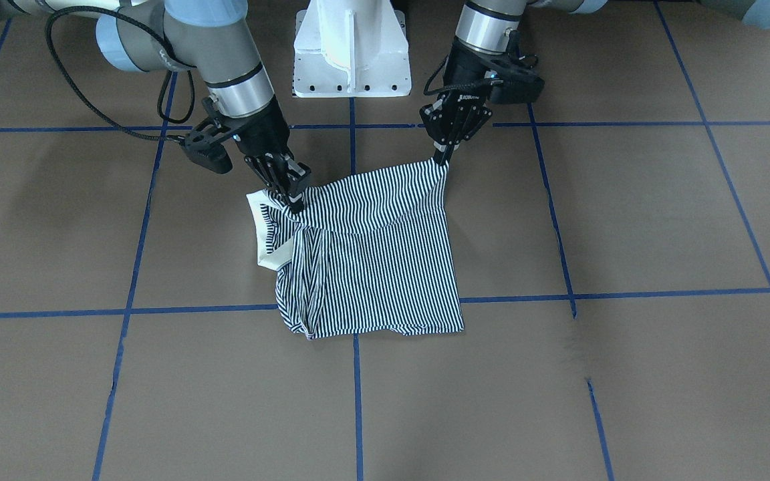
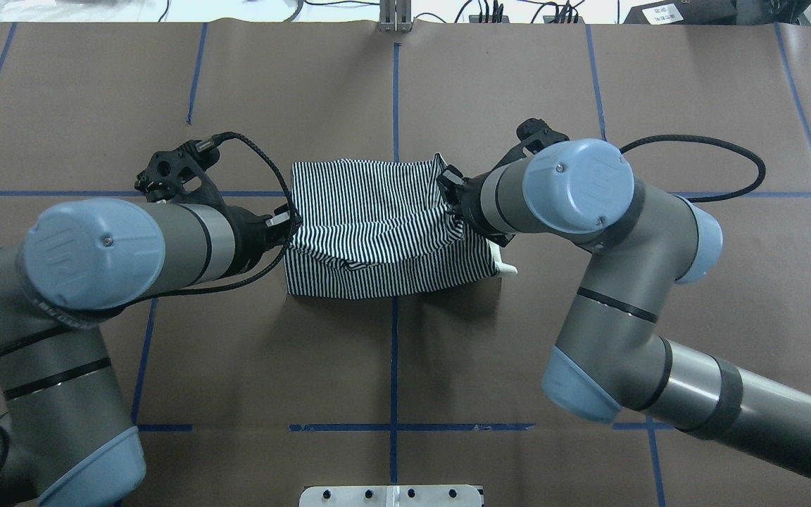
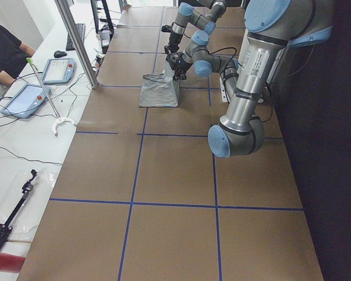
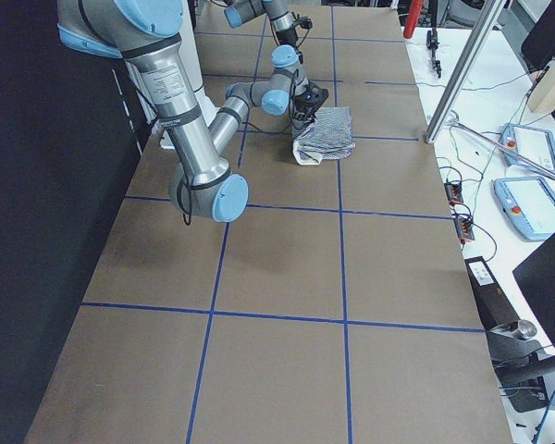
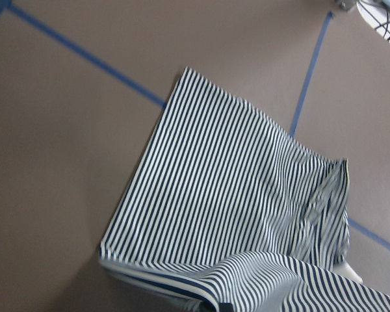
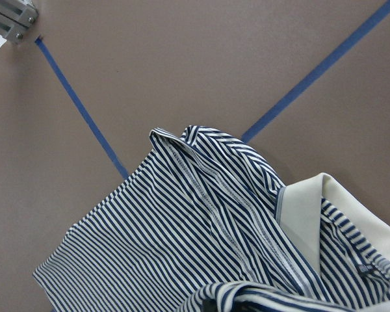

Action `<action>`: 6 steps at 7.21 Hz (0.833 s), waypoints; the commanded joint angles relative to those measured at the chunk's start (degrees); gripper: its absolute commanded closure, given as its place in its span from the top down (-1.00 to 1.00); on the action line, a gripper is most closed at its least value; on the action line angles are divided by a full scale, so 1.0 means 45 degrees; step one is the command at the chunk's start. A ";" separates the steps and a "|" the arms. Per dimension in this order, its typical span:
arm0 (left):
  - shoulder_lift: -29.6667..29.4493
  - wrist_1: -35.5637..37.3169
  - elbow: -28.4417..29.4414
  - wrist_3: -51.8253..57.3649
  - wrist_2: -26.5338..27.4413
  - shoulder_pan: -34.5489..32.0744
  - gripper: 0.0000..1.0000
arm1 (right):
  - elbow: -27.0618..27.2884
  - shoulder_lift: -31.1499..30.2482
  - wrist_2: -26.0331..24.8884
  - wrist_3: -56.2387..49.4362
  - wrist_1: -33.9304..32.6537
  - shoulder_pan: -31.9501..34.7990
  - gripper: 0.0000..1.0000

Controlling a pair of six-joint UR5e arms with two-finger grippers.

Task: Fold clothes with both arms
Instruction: 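Fold the near half over onto the far half and open both grippers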

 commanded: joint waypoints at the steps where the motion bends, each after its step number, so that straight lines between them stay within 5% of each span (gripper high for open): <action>1: -0.0725 -0.1333 0.2370 0.0769 -0.0004 -0.0880 -1.00 | -0.2343 0.1508 0.0636 -0.0049 0.0065 0.0782 -1.00; 2: -0.1366 -0.2541 0.4238 0.1275 0.0015 -0.1348 -1.00 | -0.3939 0.2249 0.0792 -0.0359 0.0278 0.0997 -0.86; 3: -0.2224 -0.3694 0.6326 0.1666 0.0015 -0.1681 -0.77 | -0.6005 0.3069 0.0832 -0.0865 0.1614 0.1192 -0.40; 4: -0.3102 -0.5329 0.8957 0.3198 0.0054 -0.2303 -0.23 | -0.8791 0.3966 0.1084 -0.1798 0.3561 0.1542 0.47; 5: -0.3111 -0.6042 0.9448 0.3890 0.0054 -0.2735 -0.07 | -0.9437 0.4285 0.1241 -0.2484 0.3832 0.2087 0.99; 6: -0.2705 -0.6300 0.9414 0.4090 0.0054 -0.2855 -0.03 | -0.9444 0.4307 0.2789 -0.2974 0.3834 0.3060 1.00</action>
